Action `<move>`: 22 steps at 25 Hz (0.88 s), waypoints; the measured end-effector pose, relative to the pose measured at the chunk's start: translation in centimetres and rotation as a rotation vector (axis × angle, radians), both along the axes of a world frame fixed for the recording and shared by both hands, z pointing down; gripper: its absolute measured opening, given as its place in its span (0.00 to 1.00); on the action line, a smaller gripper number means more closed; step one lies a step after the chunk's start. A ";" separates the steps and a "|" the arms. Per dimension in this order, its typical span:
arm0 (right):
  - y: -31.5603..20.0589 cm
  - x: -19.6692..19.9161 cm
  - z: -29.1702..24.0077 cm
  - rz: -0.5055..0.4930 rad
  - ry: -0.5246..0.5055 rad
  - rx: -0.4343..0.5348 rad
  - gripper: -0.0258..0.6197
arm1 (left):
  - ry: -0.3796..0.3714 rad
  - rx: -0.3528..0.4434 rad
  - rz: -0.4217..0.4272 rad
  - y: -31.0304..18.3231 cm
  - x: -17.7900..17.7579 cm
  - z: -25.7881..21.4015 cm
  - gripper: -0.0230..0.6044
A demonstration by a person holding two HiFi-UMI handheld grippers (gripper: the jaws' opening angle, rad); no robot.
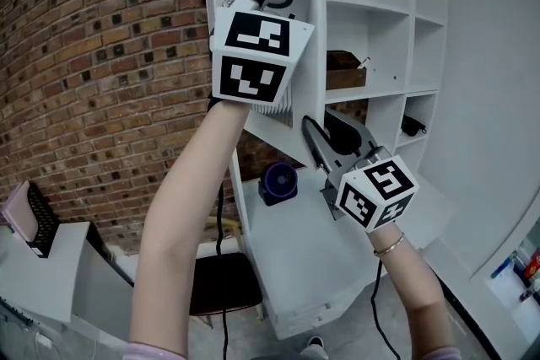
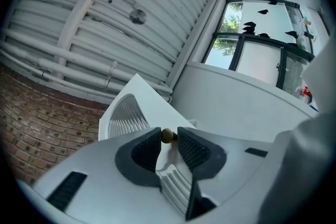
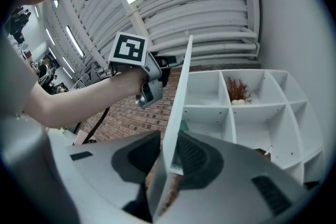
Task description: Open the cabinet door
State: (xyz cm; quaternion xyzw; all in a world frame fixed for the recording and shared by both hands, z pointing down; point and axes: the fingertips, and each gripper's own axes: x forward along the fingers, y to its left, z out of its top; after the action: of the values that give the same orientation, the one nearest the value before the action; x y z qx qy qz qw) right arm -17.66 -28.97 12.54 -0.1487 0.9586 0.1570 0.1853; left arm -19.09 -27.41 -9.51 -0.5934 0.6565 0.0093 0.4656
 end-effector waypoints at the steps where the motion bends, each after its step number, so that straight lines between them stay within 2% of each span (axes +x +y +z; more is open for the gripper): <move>1: 0.4 -0.1 0.0 0.002 0.001 0.008 0.18 | -0.002 0.000 0.000 0.4 -0.2 0.0 0.18; 10: 3.5 -1.6 0.2 -0.009 -0.006 0.055 0.20 | -0.008 -0.001 -0.019 3.3 -1.5 0.1 0.18; 22: 7.6 -3.9 0.1 -0.057 -0.002 0.092 0.25 | -0.016 0.011 -0.104 7.2 -3.8 0.0 0.17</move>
State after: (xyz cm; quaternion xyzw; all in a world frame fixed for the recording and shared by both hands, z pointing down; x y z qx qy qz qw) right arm -21.52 -21.33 12.64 -0.1130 0.9540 0.1956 0.1971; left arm -22.88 -20.25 -9.47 -0.5559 0.6827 -0.0159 0.4739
